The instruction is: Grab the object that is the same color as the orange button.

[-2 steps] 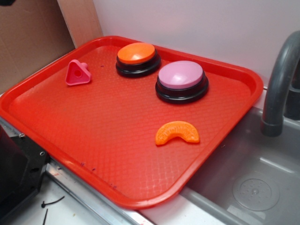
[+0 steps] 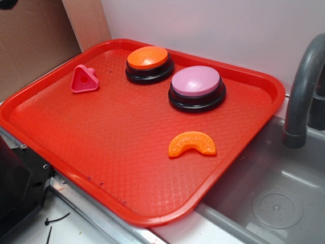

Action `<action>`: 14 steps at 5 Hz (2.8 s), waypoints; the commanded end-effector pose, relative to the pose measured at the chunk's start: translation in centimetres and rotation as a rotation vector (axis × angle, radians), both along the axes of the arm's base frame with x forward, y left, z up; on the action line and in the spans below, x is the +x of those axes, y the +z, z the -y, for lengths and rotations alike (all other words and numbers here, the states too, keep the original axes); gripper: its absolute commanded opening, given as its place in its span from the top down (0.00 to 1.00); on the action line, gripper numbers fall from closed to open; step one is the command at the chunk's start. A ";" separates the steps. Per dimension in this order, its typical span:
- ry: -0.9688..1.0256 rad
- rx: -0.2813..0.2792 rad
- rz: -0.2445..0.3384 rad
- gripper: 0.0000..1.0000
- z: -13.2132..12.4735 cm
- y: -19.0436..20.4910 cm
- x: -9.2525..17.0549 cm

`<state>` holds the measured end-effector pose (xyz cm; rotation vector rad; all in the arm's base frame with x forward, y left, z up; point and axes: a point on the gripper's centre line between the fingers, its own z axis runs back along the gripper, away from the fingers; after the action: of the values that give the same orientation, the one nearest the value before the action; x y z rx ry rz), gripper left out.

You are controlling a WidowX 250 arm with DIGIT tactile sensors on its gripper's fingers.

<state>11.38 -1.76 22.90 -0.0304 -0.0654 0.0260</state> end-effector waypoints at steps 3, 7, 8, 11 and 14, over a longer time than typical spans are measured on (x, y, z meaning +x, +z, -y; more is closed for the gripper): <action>-0.360 0.106 0.077 0.00 5.2 -6.7 7.0; -0.485 0.070 0.134 0.00 11.5 -15.6 11.8; -0.499 0.065 0.092 0.00 12.6 -17.2 12.2; -0.514 0.093 -0.002 0.00 13.7 -19.8 12.6; -0.482 0.070 -0.036 1.00 12.6 -20.1 12.0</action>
<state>23.19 -14.23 1.95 0.0337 0.0058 -0.4610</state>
